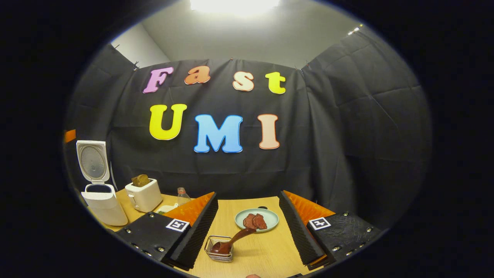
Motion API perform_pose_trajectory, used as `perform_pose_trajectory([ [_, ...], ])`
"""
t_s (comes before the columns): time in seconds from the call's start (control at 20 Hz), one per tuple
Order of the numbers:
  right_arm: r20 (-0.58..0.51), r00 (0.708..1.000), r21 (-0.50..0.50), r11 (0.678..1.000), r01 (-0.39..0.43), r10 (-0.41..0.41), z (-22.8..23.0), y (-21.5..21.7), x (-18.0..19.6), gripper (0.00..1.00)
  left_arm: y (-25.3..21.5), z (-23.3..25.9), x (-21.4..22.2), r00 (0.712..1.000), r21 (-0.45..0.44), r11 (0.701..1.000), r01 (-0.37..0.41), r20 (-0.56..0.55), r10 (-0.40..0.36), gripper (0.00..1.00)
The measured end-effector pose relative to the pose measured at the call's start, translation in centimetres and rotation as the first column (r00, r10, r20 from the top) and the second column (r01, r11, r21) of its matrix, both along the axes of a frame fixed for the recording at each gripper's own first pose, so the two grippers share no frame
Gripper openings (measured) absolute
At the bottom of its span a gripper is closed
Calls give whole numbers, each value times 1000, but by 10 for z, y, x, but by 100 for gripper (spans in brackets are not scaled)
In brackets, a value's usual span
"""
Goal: Close the left gripper, press the button to open the rice cooker; take a wooden spoon from the chopstick holder with the right hand, scoop a spoonful of rice and pour it into the rice cooker, then put the wooden spoon back into the chopstick holder.
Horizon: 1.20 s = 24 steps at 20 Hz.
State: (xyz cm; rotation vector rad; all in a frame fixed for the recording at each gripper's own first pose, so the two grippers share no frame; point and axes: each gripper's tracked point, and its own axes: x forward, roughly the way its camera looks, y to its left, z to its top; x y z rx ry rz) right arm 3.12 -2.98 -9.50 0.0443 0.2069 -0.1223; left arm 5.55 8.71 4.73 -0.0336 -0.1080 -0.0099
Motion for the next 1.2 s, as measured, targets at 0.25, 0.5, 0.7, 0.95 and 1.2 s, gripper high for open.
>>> perform_pose_trajectory([
  [0.25,-106,994,100,995,-13,24,-45,-1,20,97,-4,22,-30,999,56,998,-21,49,18,99],
  [0.5,-226,973,225,974,14,38,-99,0,33,97,8,15,-47,998,94,993,-68,13,68,99],
  [0.7,-292,955,283,958,42,45,-135,1,41,97,12,13,-60,996,112,989,-92,-6,93,99],
  [0.95,-385,920,368,926,86,68,-178,11,42,98,6,13,-70,995,130,987,-95,-11,97,98],
  [1.2,-422,898,405,912,61,127,-201,32,44,94,12,8,-76,993,155,982,-110,-27,115,98],
])
